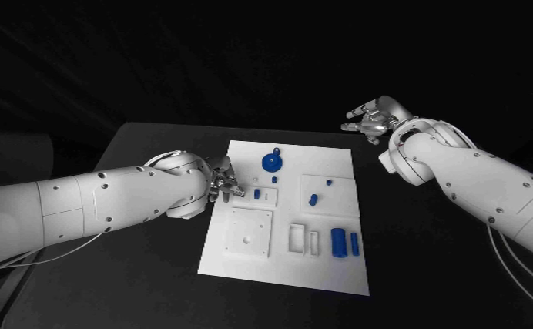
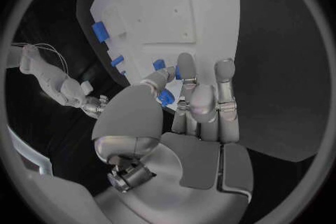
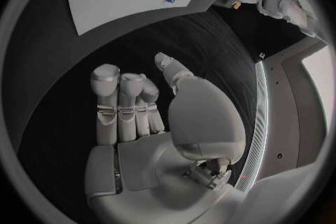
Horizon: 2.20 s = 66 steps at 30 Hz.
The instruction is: Assemble the parts on the task board
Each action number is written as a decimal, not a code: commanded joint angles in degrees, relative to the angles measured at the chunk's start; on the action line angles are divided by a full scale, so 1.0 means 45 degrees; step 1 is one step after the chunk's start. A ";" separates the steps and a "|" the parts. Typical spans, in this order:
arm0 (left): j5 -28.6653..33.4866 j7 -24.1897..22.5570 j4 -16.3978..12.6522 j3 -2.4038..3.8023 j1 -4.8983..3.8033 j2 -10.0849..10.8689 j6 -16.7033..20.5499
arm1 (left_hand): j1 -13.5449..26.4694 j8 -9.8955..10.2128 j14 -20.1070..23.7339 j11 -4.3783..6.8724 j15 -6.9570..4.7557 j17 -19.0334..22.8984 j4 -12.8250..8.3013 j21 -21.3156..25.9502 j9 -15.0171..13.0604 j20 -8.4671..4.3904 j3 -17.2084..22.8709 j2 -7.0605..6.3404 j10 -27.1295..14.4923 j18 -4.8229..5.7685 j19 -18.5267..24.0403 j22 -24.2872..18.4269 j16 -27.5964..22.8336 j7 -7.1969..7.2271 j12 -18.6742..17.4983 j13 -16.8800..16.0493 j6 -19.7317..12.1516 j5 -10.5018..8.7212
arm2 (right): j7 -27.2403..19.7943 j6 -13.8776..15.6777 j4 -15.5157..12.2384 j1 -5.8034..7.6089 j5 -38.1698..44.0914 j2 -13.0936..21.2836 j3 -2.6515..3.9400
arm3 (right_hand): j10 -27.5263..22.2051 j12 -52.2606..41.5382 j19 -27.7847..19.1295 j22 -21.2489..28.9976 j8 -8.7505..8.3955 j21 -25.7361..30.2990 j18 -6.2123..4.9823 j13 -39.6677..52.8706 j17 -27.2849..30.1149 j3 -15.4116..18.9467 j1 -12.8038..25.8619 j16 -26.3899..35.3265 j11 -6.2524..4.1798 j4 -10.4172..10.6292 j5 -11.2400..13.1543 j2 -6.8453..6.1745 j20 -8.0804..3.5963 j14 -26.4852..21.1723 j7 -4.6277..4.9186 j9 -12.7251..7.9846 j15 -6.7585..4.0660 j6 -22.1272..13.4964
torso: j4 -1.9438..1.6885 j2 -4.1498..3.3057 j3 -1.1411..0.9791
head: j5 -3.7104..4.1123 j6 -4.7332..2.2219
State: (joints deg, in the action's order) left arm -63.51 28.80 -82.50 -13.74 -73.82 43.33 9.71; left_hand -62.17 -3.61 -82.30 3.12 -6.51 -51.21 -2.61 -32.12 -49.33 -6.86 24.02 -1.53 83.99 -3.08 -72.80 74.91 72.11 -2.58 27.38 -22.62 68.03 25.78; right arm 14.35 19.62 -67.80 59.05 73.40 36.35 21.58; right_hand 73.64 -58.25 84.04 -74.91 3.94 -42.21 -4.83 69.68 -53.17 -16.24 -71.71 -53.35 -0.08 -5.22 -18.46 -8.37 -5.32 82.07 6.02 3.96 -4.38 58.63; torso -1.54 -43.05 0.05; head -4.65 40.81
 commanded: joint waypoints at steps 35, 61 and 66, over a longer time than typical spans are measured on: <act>-0.0334 0.0068 -0.0175 -0.0019 0.0094 -0.0007 0.0192 | -0.0324 -0.0033 -0.0096 0.0085 0.0008 -0.0018 -0.0896 -0.0094 0.0015 0.0073 0.1173 -0.0051 0.0588 -0.0204 -0.0088 0.0229 0.0114 0.0614 0.0109 0.0022 0.0765 0.0105 | -0.0021 -0.0195 0.0045 -0.0046 0.0178 -0.0008 0.0003 | -0.0047 -0.0012 0.0695 -0.0386 -0.0076 0.0052 -0.0134 0.0014 -0.0018 -0.0068 0.0154 0.0044 -0.0009 0.0024 -0.0090 0.0051 -0.0024 0.0081 0.0074 -0.0013 0.0030 0.0036 | 0.0000 -0.0004 0.0005 | -0.0005 0.0041; -0.0301 0.0455 -0.0102 -0.0019 0.0095 -0.0004 -0.0452 | -0.0227 -0.0029 -0.0091 0.0084 0.0009 -0.0033 -0.1064 -0.0136 0.0042 0.0043 0.1269 0.0008 0.0586 -0.0166 -0.0053 0.0232 0.0140 0.0612 0.0122 0.0023 0.0799 0.0167 | -0.0015 -0.0205 0.0067 -0.0062 0.0180 -0.0017 0.0003 | -0.0053 0.0000 0.0697 -0.0383 -0.0078 0.0037 -0.0127 0.0006 -0.0022 -0.0072 0.0145 0.0047 -0.0009 0.0005 -0.0087 0.0042 -0.0027 0.0083 0.0073 -0.0013 0.0029 0.0035 | 0.0000 -0.0007 0.0001 | 0.0028 0.0082; -0.0296 0.0486 -0.0049 -0.0019 0.0095 -0.0048 -0.0394 | -0.0182 -0.0031 -0.0096 0.0087 0.0004 -0.0040 -0.1102 -0.0148 0.0063 0.0041 0.1277 0.0043 0.0589 -0.0169 -0.0055 0.0231 0.0148 0.0618 0.0131 0.0020 0.0816 0.0138 | -0.0015 -0.0205 0.0069 -0.0063 0.0180 -0.0024 0.0003 | -0.0053 0.0000 0.0697 -0.0383 -0.0078 0.0037 -0.0127 0.0006 -0.0022 -0.0072 0.0145 0.0047 -0.0009 0.0005 -0.0087 0.0042 -0.0027 0.0083 0.0073 -0.0013 0.0029 0.0035 | 0.0006 -0.0007 -0.0001 | 0.0024 0.0071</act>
State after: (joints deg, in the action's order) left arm -64.72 29.94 -82.88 -13.70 -73.51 43.16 9.09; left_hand -62.62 -3.61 -82.29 3.14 -6.49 -51.32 -2.10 -32.60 -49.13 -6.65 24.54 -1.99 83.97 -3.08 -73.00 74.93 72.56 -2.82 27.67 -22.58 68.28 26.38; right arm 14.44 19.35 -67.46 58.82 73.65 36.28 21.58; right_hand 73.73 -58.25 84.04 -74.91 3.94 -42.21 -4.83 69.68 -53.21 -16.23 -71.47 -53.36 0.01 -5.22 -18.65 -8.13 -5.32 82.07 6.02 3.96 -4.37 58.63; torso -1.54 -43.07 0.06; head -4.53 41.14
